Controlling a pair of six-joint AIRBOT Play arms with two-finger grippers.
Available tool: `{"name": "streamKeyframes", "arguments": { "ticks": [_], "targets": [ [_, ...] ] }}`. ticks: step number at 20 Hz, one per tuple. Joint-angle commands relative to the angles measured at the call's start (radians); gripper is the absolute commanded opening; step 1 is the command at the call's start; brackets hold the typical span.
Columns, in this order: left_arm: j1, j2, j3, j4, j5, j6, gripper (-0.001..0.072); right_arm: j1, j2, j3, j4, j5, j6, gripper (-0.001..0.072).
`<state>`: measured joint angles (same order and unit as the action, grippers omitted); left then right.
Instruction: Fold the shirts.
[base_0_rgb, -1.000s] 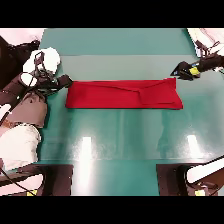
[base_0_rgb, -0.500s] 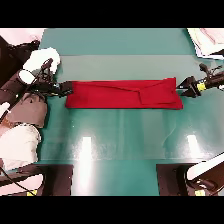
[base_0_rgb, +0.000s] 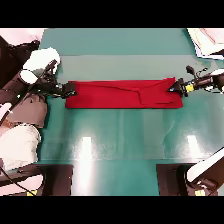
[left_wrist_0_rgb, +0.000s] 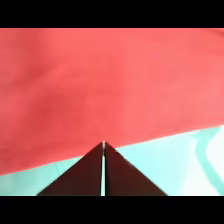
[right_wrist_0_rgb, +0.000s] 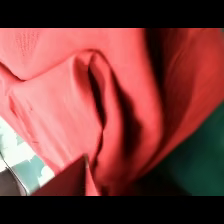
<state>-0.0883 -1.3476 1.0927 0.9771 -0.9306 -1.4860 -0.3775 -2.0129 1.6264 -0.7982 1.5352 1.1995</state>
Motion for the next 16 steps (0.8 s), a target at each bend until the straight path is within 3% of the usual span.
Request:
{"name": "streamKeyframes", "arguments": {
  "ticks": [1,2,4,7,10,16],
  "targets": [
    [-0.044,-0.001,0.001,-0.006,0.031,0.020,0.0024,0.032,0.011,0.000,-0.005,-0.015,-0.034,0.0081],
    [-0.058,-0.001,0.001,-0.010,0.045,0.020,0.0023,0.032,0.022,0.000,-0.004,-0.018,-0.036,0.0014],
    [-0.085,-0.001,0.001,-0.020,0.071,0.019,0.0023,0.030,0.055,0.000,-0.002,-0.018,-0.042,0.0013],
    [-0.145,-0.041,0.052,-0.019,0.084,0.019,0.0023,0.032,0.138,0.000,0.117,-0.026,-0.042,0.0011],
    [-0.229,-0.159,0.206,-0.019,0.084,0.016,0.0023,0.064,0.248,0.005,0.244,-0.024,-0.040,0.0011],
    [-0.373,-0.462,0.544,-0.019,0.085,-0.040,0.0023,0.233,0.333,0.264,0.254,0.015,0.068,0.0010]
  ]
}}
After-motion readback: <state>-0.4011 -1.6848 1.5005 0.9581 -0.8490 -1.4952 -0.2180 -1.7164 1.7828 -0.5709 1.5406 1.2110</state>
